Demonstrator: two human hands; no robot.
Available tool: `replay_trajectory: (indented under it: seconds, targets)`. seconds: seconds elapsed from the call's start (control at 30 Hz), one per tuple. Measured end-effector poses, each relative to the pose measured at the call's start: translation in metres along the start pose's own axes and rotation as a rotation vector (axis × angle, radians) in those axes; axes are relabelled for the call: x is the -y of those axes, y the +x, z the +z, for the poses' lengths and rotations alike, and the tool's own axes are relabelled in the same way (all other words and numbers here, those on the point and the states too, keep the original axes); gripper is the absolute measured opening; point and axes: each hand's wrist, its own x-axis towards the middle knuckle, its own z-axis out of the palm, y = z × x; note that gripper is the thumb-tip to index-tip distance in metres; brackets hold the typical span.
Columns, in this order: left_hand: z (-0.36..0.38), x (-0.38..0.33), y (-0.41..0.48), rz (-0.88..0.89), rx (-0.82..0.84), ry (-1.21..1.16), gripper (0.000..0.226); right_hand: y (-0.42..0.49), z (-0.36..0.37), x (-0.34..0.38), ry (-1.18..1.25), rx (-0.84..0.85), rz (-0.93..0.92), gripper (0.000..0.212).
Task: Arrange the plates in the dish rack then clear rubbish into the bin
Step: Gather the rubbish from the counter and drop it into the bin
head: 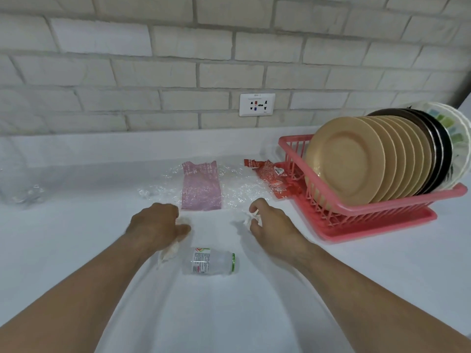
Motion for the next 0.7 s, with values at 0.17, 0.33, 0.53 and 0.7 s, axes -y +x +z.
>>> replay_trajectory:
  seconds: [0.17, 0.33, 0.53, 0.7]
  targets:
    - [0.003, -0.006, 0.010, 0.038, 0.064, 0.011, 0.028, -0.015, -0.015, -0.004, -0.003, -0.075, -0.023, 0.018]
    - [-0.008, -0.026, 0.013, 0.185, -0.156, -0.183, 0.024, -0.033, -0.030, -0.017, 0.054, -0.147, 0.024, 0.019]
    - [-0.001, -0.046, 0.010, 0.061, -0.091, -0.027, 0.035, -0.056, -0.043, -0.031, 0.222, -0.096, 0.161, 0.014]
    - [0.005, -0.034, 0.010, -0.078, 0.052, 0.021, 0.053, -0.070, -0.050, -0.046, 0.283, -0.052, 0.173, 0.019]
